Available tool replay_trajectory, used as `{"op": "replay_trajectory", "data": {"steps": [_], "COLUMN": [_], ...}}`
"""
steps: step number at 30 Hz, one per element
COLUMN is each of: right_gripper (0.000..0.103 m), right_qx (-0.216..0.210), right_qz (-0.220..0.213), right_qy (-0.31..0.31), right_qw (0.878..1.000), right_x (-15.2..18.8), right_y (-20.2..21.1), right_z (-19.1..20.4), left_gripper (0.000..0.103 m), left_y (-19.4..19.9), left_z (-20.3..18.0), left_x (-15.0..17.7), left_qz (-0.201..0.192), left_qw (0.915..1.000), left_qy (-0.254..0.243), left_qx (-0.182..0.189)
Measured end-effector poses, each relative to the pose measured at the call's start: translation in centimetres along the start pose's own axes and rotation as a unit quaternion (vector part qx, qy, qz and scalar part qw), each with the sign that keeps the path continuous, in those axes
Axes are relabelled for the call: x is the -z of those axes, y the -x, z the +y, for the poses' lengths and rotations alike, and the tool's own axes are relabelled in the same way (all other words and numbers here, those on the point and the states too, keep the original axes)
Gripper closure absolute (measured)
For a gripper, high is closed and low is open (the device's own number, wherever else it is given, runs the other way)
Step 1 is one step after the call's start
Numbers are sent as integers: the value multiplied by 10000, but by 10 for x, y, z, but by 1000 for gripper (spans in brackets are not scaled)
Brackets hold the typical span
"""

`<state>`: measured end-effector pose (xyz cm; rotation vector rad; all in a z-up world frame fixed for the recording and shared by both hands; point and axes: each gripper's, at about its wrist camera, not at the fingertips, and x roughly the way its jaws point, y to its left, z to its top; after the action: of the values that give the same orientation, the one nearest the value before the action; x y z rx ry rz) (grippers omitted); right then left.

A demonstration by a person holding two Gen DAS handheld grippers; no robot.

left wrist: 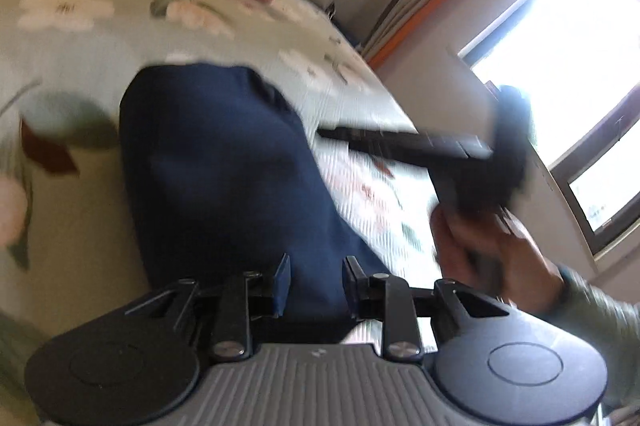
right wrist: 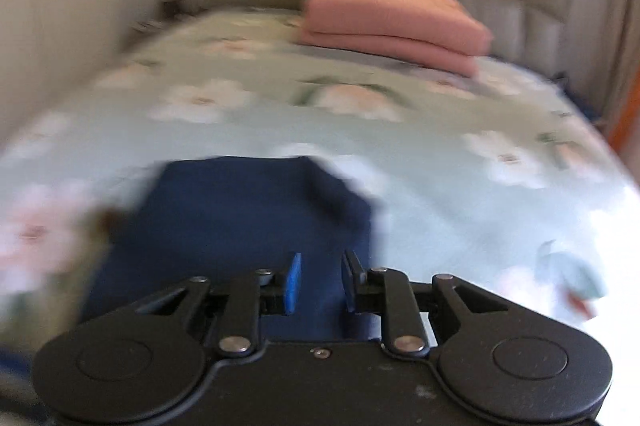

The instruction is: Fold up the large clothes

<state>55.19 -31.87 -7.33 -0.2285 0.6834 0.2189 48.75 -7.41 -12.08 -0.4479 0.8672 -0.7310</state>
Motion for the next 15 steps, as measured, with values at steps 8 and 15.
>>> {"op": "replay_trajectory", "data": {"steps": [8, 15], "right_gripper": [77, 77], "right_qx": [-183, -111], "right_qz": [1084, 1512], "right_qy": [-140, -359], "right_qw": [9938, 9878], "right_x": [77, 115], "right_y": [-14, 7], "right_z": [16, 3], "left_gripper": [73, 77], "left_y": [-41, -39], "left_z": [3, -3], "left_x": [32, 32], "left_qz": [524, 536], "left_qw": [9981, 9971], "left_qy": [-221, -278], "left_qx": [-246, -461]}}
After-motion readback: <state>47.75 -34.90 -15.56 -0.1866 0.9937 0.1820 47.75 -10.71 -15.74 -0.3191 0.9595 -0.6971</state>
